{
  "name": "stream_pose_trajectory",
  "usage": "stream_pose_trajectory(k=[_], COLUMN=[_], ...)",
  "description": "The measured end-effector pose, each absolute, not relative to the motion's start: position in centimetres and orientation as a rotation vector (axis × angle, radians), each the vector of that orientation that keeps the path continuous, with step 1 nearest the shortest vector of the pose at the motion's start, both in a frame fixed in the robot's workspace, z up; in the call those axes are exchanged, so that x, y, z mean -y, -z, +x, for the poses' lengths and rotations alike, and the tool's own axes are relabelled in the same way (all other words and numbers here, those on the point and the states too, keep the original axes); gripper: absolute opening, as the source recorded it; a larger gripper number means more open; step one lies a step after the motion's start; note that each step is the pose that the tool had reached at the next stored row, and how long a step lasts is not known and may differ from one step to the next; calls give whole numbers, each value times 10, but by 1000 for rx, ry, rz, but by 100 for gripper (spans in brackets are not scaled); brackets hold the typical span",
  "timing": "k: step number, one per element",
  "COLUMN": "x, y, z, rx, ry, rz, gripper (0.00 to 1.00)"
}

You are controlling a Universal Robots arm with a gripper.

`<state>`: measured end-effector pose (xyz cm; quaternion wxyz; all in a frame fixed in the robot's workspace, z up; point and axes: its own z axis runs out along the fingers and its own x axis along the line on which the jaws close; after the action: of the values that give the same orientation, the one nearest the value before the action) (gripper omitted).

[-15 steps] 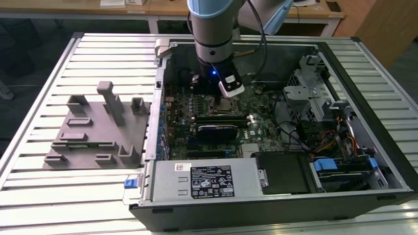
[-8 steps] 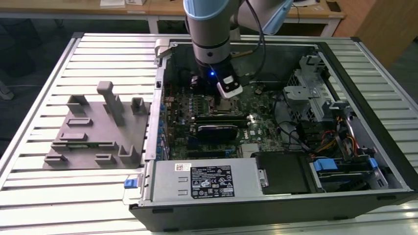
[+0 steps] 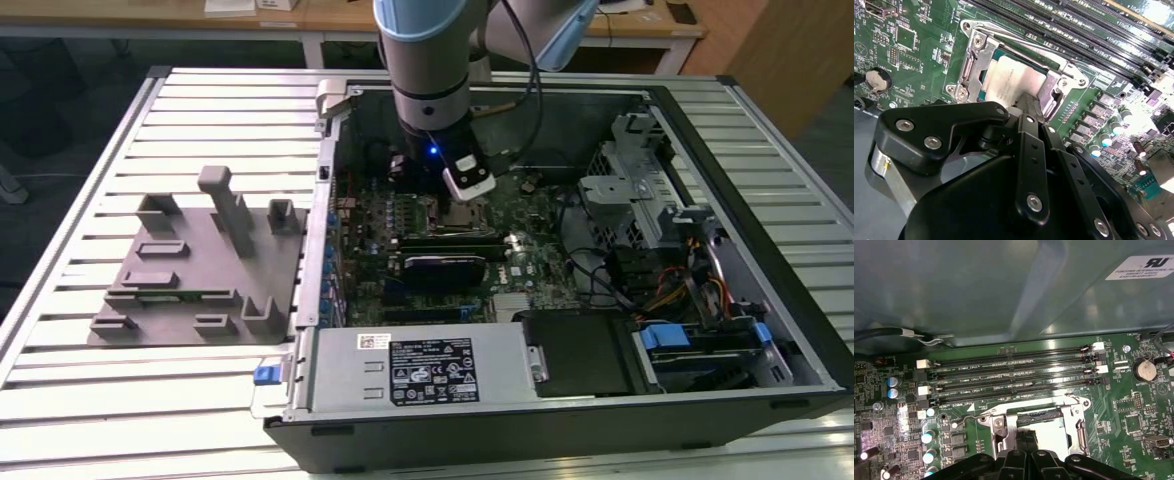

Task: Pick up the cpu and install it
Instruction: 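Close the cpu cover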

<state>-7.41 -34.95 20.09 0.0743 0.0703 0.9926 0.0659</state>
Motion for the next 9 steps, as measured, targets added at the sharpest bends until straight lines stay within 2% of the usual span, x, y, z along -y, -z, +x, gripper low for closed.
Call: stream_pose_trajectory(k=[9], x=[350], y=[-205], z=[-74], rx=[-2967], ry=[-199], rz=[209], gripper=[11])
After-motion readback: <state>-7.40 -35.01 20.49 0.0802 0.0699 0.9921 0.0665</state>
